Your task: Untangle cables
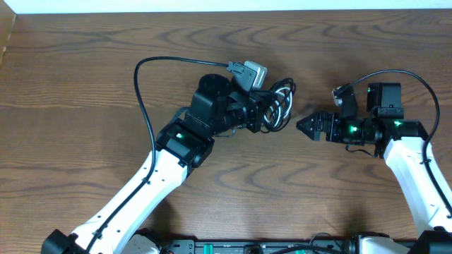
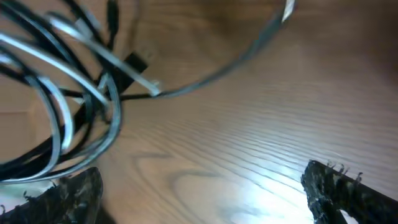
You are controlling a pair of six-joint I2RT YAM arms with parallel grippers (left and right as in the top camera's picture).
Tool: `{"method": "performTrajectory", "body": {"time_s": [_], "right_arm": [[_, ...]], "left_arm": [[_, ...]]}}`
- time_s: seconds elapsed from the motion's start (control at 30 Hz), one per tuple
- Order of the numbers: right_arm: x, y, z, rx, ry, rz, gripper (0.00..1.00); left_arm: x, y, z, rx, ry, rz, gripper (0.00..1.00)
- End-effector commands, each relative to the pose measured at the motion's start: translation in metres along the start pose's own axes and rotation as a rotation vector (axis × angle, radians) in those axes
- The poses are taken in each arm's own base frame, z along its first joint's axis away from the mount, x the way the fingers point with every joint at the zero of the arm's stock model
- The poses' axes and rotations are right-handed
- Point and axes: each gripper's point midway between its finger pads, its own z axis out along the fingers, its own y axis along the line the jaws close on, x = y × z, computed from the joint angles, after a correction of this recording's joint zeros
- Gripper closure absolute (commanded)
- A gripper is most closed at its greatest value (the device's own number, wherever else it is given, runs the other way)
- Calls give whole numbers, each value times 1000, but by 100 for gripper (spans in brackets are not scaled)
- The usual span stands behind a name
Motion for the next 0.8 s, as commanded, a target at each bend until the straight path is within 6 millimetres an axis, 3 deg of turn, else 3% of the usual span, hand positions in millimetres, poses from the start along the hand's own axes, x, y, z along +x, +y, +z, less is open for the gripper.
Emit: {"method": "performTrajectory", "body": {"time_s": [0.0,0.3,0.37,0.47,0.5,0.57,0.63,0.7,0.77], "right_arm": [[-2,34,-3,-165,1,-54,1],[-6,68,7,-252,-3,-91,4],[-7,76,10,-264,-6,-112,11],[-8,81,15,-254,-14,-132,39],[-10,76,19,-208,-21,-107,62],[-12,61,23,-111,-38,-62,93],[-14,42,24,-7,-55,-23,99],[-14,24,23,94,-67,18,99],[-11,38,24,14,-44,-57,99]], "left_arm": [[-10,-14,-8,55,-25,-30,92],[-12,-31,-9,151,-15,-74,92],[-14,-41,-11,207,-18,-64,92],[-20,-56,-15,287,-26,-78,92],[-21,-60,-17,312,-28,-75,92],[-20,-60,-17,314,-24,-75,92],[-16,-56,-15,294,-12,-67,92],[2,-34,-10,180,42,-45,92],[24,-1,-6,8,110,-45,92]]}}
